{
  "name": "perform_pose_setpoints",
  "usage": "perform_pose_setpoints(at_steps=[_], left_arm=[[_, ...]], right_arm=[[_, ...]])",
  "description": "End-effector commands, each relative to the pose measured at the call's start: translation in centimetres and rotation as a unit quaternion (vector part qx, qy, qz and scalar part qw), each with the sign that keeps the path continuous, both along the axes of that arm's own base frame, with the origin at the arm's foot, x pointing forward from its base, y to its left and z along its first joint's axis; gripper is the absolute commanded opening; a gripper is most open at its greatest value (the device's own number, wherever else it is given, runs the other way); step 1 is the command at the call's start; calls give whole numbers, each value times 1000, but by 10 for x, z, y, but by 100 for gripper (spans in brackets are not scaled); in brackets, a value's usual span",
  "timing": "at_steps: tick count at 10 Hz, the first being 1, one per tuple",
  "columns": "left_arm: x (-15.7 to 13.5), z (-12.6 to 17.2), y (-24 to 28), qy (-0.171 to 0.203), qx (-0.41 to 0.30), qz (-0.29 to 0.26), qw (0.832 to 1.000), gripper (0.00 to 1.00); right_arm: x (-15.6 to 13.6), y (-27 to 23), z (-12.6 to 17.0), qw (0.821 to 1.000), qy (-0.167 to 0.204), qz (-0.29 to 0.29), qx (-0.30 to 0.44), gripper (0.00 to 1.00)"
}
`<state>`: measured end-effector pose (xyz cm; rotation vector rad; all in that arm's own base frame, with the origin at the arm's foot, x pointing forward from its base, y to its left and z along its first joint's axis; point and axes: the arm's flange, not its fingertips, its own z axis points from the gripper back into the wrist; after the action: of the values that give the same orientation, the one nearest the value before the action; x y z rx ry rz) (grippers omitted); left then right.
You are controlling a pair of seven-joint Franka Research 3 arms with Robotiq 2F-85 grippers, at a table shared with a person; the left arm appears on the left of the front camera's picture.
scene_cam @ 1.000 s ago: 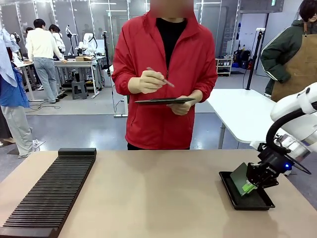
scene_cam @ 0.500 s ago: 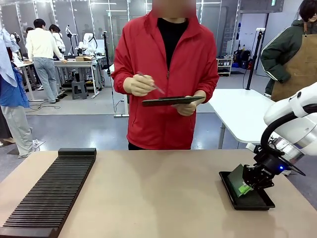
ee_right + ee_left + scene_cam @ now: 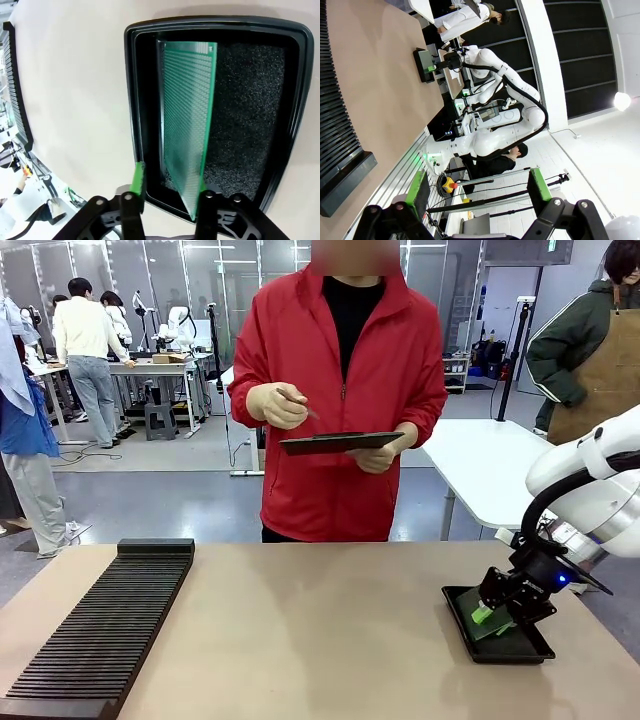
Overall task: Inspect the PCB.
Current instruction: Place the Blank PCB in the ESD tray.
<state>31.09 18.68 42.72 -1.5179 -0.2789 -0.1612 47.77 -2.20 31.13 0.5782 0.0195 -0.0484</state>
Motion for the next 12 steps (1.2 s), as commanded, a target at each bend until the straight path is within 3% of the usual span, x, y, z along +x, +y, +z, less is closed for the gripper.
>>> perform_pose_setpoints(at_steps=[1,3,4,5,8,10,12], left_arm=[[-1,3,-1,1,2,-1,1000,100],[-1,3,-1,1,2,-1,1000,100],[-1,3,-1,1,2,-1,1000,100],[-1,3,-1,1,2,-1,1000,100],[-1,3,-1,1,2,-1,1000,100],[-1,3,-1,1,2,-1,1000,100],[-1,3,-1,1,2,-1,1000,100]], right_arm=[[-10,12,14,999,2,-25,-25,81],[-14,12,24,999,3,-33,-39,100],[-15,13,29,998,2,-36,-47,83],[-17,14,33,996,-3,-50,-70,100],[-22,15,50,995,-16,-58,-81,100],[-20,18,47,996,-5,-48,-81,100],[-16,8,49,997,-19,-46,-65,100]])
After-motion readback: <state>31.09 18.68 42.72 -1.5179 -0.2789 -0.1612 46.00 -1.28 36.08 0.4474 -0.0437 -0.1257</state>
